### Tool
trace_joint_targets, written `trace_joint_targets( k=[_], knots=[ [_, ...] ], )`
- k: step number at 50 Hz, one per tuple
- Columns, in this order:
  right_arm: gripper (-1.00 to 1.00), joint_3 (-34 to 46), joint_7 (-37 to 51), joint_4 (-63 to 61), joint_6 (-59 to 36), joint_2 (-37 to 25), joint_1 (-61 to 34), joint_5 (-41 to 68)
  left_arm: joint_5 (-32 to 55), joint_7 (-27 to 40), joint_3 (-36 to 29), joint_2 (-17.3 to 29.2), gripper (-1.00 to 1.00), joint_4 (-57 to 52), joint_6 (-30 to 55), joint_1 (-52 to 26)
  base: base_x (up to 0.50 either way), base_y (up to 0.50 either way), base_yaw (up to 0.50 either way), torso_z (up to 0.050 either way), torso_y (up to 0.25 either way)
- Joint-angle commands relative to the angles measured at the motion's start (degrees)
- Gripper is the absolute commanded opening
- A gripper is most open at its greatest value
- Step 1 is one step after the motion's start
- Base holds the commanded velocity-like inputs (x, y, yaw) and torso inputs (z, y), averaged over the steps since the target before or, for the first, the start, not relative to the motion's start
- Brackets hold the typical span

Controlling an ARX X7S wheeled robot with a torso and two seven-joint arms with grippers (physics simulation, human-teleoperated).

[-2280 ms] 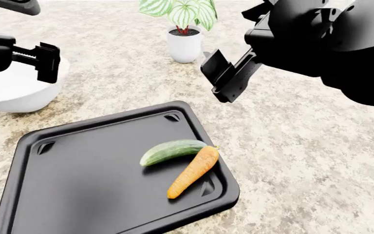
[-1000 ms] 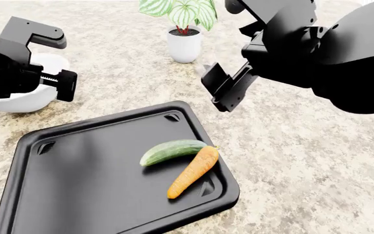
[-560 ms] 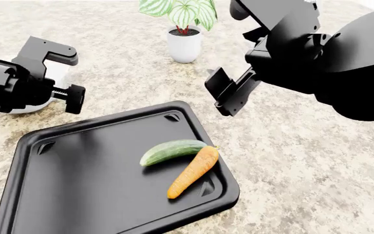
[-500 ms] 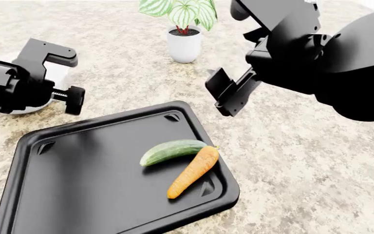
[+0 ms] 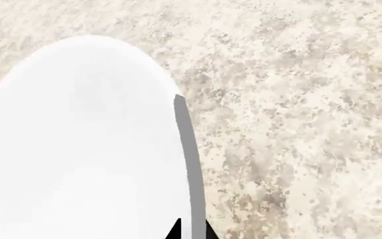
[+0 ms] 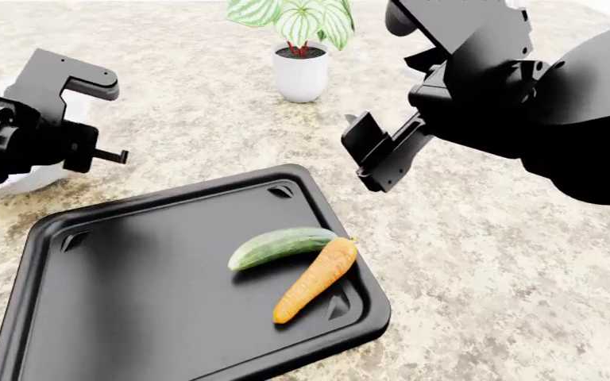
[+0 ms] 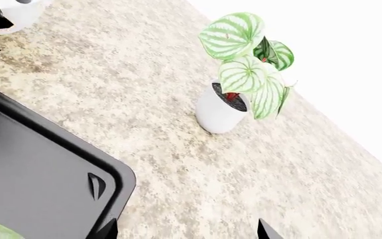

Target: Place the two vegetables and bowl onto the tray for setting up a vegetable dip station.

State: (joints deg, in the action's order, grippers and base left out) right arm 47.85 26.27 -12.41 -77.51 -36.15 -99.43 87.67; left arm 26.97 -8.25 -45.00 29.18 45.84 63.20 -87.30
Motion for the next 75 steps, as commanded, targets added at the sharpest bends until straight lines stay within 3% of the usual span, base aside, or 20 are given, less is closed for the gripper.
trace_joint_targets(
  k=[1,9,10,11,19,22,24,29,32,37,42,46,50,59,61,64,67,68,72,75],
  knots=[
    [1.00,0.0,1.0,-0.6,0.6,-0.6,0.4,0.8,-1.4,4.8,-0.2,2.1,-1.00,-11.1,0.8,-3.1,0.00,0.00,0.00,0.000,0.000],
    [1.00,-0.9,3.8,-2.0,0.5,-2.1,0.3,4.0,-4.1,10.6,1.4,2.1,-1.00,-15.5,-0.1,-7.4,0.00,0.00,0.00,0.000,0.000],
    [1.00,-0.9,3.8,-2.1,0.6,-2.2,0.3,3.9,-8.3,16.9,0.8,3.6,-1.00,-20.4,-2.1,-7.8,0.00,0.00,0.00,0.000,0.000],
    [1.00,-0.8,3.8,-2.0,0.6,-2.3,0.4,3.8,-4.8,15.1,4.6,2.2,-1.00,-17.8,-0.8,-8.8,0.00,0.00,0.00,0.000,0.000],
    [1.00,-0.9,4.5,-2.9,1.1,-2.9,0.8,4.7,-4.3,10.6,1.4,2.9,-1.00,-28.7,3.6,-16.4,0.00,0.00,0.00,0.000,0.000],
    [1.00,-1.1,6.0,-3.1,0.9,-3.3,0.5,6.3,-0.4,1.7,-3.6,5.2,-1.00,-38.7,7.4,-19.9,0.00,0.00,0.00,0.000,0.000],
    [1.00,-1.1,6.6,-3.2,0.8,-3.2,0.2,7.0,0.8,-0.3,-7.1,6.6,-1.00,-46.0,11.3,-20.8,0.00,0.00,0.00,0.000,0.000],
    [1.00,-1.4,8.2,-4.6,1.2,-4.6,0.9,8.8,8.9,-8.8,-9.5,8.9,-1.00,-58.3,18.1,-23.9,0.00,0.00,0.00,0.000,0.000],
    [1.00,-1.3,9.6,-4.8,1.2,-4.6,0.6,10.5,15.1,-10.1,-4.6,9.8,-1.00,-67.1,23.6,-25.5,0.00,0.00,0.00,0.000,0.000],
    [1.00,-1.1,11.4,-5.0,0.9,-4.8,-0.4,12.7,20.2,-15.2,-6.2,13.9,-1.00,-76.3,24.3,-28.9,0.00,0.00,0.00,0.000,0.000],
    [1.00,-1.3,14.8,-6.4,1.2,-5.8,-1.5,16.9,43.7,-0.7,-5.0,16.4,-1.00,-77.3,26.6,-34.8,0.00,0.00,0.00,0.000,0.000],
    [1.00,-1.0,17.6,-6.9,1.5,-6.5,-2.9,20.3,71.1,17.5,-6.9,17.2,-1.00,-73.6,25.9,-42.5,0.00,0.00,0.00,0.000,0.000],
    [1.00,-0.6,18.9,-6.9,1.4,-7.1,-3.8,22.1,78.4,20.4,-9.0,18.7,-1.00,-72.5,25.3,-46.3,0.00,0.00,0.00,0.000,0.000],
    [1.00,1.3,22.8,-5.5,0.8,-7.2,-8.3,27.2,90.5,27.5,-5.5,20.5,-1.00,-71.9,26.8,-47.7,0.00,0.00,0.00,0.000,0.000],
    [1.00,1.4,22.7,-5.2,0.7,-6.9,-8.5,27.1,88.7,25.5,-5.7,21.1,-1.00,-72.9,26.8,-47.7,0.00,0.00,0.00,0.000,0.000],
    [1.00,1.6,22.1,-5.1,0.7,-6.5,-8.2,26.3,78.1,12.5,-5.8,22.1,-1.00,-76.3,26.8,-47.7,0.00,0.00,0.00,0.000,0.000],
    [1.00,1.7,22.2,-5.3,0.8,-6.8,-7.8,26.3,59.4,-7.1,-7.5,22.8,-1.00,-80.1,26.8,-47.7,0.00,0.00,0.00,0.000,0.000],
    [1.00,1.6,22.2,-5.7,1.1,-7.2,-7.6,26.5,59.9,-7.8,-6.6,22.0,-1.00,-78.4,26.8,-47.7,0.00,0.00,0.00,0.000,0.000],
    [1.00,1.9,23.5,-6.4,1.5,-8.3,-7.7,27.8,44.1,-24.8,-6.8,22.2,-1.00,-81.0,26.8,-47.7,0.00,0.00,0.00,0.000,0.000],
    [1.00,1.8,23.9,-7.1,1.9,-9.1,-7.3,28.2,35.7,-32.3,-7.1,21.9,-1.00,-82.2,26.8,-47.7,0.00,0.00,0.00,0.000,0.000]
  ],
)
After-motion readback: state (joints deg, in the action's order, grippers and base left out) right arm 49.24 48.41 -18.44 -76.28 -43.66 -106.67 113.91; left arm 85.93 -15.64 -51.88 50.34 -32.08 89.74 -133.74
